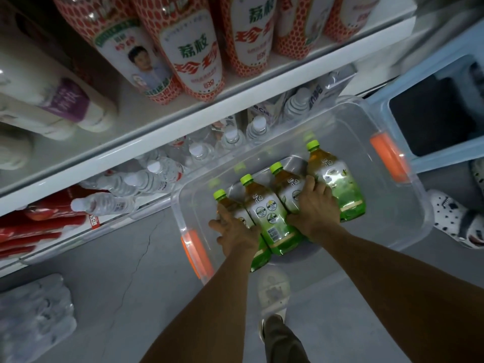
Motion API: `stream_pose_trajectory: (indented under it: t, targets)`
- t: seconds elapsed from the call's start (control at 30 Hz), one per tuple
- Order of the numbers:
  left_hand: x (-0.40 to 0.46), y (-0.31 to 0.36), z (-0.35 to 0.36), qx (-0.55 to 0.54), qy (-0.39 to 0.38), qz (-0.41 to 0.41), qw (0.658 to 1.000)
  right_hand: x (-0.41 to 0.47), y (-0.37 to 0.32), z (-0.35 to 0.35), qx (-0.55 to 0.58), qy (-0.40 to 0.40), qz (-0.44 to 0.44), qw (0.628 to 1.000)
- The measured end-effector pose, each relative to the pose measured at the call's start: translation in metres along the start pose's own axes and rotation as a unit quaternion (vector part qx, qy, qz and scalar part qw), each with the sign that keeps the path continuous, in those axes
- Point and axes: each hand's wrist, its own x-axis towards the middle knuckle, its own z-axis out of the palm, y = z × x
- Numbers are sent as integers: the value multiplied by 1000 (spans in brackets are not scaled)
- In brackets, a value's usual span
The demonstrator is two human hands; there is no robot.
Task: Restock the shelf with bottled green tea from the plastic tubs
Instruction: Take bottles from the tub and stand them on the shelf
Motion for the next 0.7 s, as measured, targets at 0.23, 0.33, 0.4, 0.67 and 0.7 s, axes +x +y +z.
stream_pose_trajectory:
  t: [0.23, 0.33, 0.4, 0.67, 0.7]
  targets:
    - [-7, 11, -1, 2, 4, -15, 1000, -11, 11, -38, 53, 60, 8, 997]
    - [-5, 16, 0, 19, 5, -29, 999, -11, 15, -42, 61, 69, 10, 996]
    - [-5, 19, 0, 38, -1, -31, 999, -11, 18, -41, 72, 65, 11, 995]
    - [-26, 24, -25, -4, -32, -42, 999, -27, 26, -57, 174, 9, 41, 984]
    - [-31, 23, -31, -18, -34, -42, 998, -32, 26, -63, 188, 6, 43, 981]
